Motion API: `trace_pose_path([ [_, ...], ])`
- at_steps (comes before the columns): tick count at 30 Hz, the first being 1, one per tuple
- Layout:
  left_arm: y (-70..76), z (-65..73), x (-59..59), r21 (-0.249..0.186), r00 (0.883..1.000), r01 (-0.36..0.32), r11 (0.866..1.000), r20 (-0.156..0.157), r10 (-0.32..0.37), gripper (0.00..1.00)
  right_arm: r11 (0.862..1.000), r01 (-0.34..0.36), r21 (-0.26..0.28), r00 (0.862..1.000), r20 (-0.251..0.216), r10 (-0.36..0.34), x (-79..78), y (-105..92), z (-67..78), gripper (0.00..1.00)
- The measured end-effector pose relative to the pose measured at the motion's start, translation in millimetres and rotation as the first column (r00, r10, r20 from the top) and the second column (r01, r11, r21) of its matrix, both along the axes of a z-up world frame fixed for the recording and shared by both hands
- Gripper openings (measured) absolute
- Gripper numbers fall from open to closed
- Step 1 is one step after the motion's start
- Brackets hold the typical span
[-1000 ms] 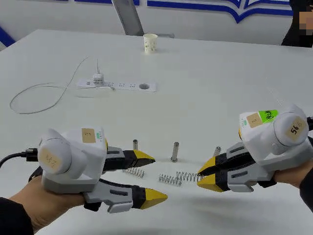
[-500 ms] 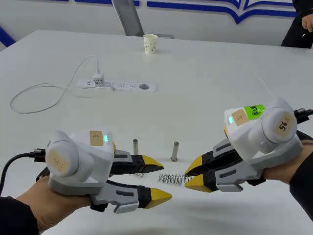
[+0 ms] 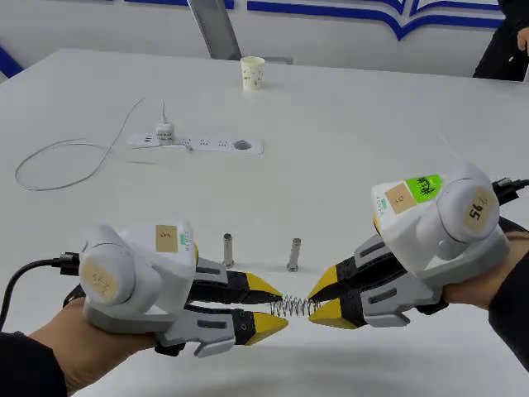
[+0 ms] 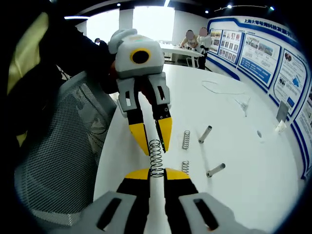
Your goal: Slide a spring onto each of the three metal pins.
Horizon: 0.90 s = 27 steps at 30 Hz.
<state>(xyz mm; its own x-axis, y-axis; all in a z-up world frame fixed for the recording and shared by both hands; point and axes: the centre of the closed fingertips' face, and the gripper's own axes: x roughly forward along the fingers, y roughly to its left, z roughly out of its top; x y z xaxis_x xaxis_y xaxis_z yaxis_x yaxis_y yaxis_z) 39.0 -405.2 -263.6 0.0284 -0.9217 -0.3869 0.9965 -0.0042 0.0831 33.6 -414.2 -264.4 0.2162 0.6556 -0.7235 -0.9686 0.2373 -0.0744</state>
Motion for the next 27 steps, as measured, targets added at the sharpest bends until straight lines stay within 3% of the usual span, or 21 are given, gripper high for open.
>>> trace_pose_path([
  [27,-1.5,-4.1,-3.5,0.018,1.000,0.018,1.000,0.014,-0.018,0.11,1.000,-0.029,-0.011,0.999,0.046,0.029,-1.5,20.3,31.4,0.11],
])
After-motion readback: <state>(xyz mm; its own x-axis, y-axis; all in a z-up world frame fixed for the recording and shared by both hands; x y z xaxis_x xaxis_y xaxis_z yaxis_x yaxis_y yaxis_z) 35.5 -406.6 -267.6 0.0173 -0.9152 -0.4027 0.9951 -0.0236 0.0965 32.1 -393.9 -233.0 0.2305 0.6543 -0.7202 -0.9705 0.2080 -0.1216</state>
